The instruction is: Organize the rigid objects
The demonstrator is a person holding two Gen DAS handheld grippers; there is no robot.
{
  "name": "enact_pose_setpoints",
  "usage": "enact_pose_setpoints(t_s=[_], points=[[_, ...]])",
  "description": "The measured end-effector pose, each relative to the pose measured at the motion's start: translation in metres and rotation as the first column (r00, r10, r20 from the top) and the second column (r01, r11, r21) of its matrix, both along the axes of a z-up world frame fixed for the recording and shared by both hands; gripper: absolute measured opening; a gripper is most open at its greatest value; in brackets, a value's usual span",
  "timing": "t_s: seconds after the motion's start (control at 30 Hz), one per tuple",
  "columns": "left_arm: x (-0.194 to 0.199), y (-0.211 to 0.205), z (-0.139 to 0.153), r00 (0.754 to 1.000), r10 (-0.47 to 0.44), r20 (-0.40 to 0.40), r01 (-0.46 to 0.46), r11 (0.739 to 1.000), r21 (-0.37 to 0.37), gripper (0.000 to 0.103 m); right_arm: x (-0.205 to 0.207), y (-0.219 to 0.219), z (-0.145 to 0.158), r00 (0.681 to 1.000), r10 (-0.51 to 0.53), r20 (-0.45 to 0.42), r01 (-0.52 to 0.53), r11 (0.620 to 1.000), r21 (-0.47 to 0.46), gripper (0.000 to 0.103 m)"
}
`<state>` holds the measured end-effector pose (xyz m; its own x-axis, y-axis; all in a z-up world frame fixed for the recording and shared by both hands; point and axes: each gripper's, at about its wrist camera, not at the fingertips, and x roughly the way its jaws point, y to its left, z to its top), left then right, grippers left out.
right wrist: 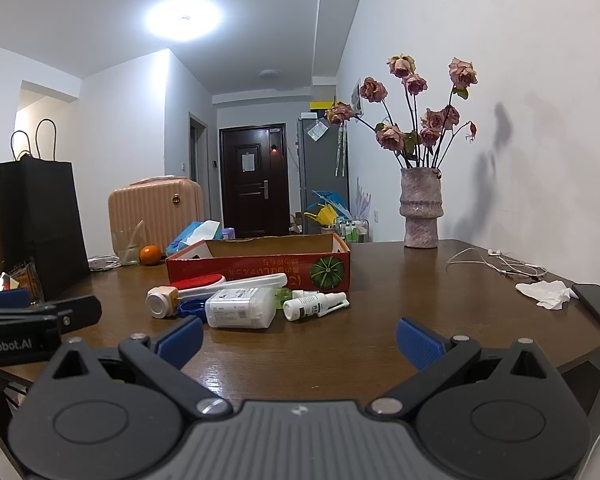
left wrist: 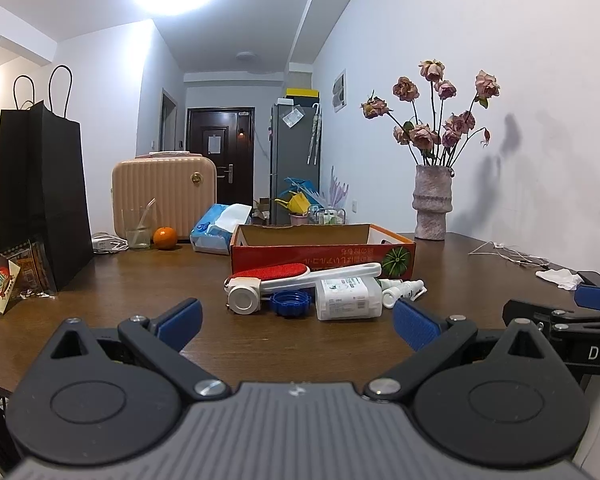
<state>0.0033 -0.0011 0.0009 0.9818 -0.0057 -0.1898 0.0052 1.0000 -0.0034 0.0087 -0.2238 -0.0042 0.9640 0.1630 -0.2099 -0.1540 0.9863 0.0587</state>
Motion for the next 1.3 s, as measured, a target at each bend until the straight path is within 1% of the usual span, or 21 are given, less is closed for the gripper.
enact_pose_setpoints(t_s=[1.3], points=[[0.0009, -0.0013, -0.0019, 1.0, -0.018, -0.003, 0.018, 1.0, 0.007, 0.103, -0.002, -0.0018, -0.0011, 1.0, -0.007, -0.003, 0.007, 1.0, 0.003, 0.103]])
